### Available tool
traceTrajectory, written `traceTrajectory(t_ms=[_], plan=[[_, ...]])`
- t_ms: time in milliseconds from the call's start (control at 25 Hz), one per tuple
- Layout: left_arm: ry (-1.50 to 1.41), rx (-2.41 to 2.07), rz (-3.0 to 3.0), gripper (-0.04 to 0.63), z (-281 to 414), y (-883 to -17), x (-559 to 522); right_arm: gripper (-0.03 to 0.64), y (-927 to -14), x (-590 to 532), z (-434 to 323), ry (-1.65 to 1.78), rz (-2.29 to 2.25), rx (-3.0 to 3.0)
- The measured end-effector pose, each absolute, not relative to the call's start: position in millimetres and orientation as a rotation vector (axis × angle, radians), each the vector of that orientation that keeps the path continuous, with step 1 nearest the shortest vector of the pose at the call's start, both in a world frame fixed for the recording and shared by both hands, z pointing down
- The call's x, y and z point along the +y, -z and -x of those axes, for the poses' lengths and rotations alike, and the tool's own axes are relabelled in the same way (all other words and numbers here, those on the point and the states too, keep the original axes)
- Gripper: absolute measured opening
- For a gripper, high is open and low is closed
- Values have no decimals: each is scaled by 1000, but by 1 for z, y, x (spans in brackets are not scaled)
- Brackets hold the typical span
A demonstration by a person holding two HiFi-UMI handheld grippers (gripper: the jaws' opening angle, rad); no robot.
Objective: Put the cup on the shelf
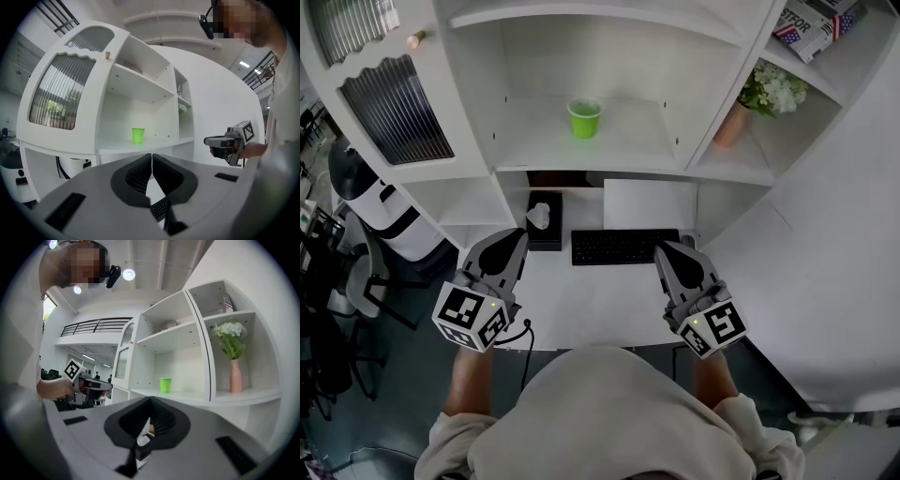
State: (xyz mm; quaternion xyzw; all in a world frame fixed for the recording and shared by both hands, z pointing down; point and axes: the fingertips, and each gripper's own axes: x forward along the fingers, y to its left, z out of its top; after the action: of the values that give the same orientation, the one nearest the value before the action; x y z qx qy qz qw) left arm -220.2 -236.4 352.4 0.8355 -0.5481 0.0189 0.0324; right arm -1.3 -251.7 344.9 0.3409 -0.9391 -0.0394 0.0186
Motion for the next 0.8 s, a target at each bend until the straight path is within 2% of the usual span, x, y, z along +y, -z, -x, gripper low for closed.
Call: traceTrajectory(t_ms=[800], plan=[[-59,-1689,-2569,9,216,-358,-230,3,-345,-244,-4,137,-1061,-2919]])
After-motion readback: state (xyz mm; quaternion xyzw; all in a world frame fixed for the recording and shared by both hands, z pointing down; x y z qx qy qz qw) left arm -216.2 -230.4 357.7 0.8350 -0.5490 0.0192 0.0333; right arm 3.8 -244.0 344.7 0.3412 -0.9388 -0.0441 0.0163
